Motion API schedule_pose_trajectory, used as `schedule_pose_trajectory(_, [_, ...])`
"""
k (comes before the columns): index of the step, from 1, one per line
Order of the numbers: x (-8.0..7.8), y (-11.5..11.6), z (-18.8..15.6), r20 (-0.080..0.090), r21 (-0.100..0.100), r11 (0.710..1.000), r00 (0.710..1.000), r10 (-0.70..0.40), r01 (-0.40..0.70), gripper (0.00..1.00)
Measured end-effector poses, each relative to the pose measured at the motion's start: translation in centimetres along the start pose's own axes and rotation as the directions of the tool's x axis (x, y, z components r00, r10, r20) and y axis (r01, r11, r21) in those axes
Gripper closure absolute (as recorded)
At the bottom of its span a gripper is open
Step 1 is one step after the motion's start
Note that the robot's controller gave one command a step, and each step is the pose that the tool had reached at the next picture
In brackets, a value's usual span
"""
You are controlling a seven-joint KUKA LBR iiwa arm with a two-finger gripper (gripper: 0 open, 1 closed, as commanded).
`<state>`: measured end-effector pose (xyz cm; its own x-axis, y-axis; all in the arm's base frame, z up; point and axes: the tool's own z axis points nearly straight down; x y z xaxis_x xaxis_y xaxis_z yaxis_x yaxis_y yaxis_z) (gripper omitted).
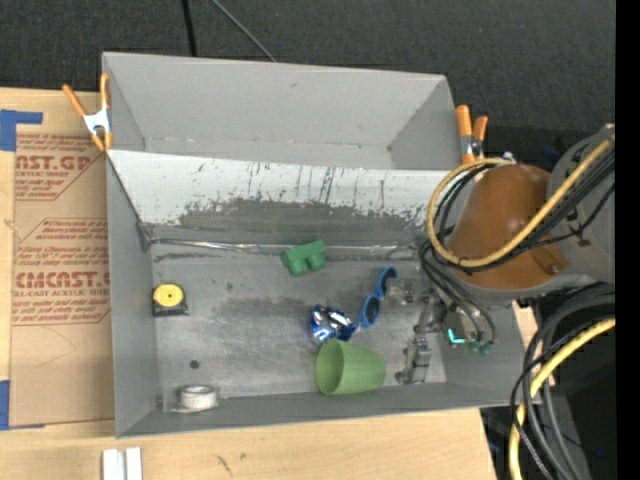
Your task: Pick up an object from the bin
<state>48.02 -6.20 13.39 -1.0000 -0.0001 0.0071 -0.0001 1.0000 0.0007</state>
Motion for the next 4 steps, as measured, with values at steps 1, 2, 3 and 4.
schedule_pose_trajectory(1, [-6.9, 6.5, 5.2, 0.014, -0.004, 0.998, 0.998, 0.056, -0.056, 0.0])
schedule_pose_trajectory(2, [-6.6, 6.1, 5.1, 0.008, 0.0, 0.998, 0.998, 0.061, -0.061, 1.0])
schedule_pose_trajectory(3, [-6.6, 6.1, 5.1, 0.008, 0.001, 0.998, 0.998, 0.061, -0.061, 0.0])
schedule_pose_trajectory(4, [-1.6, 7.9, 6.4, 0.008, 0.002, 0.963, 0.963, -0.268, 0.268, 0.0])
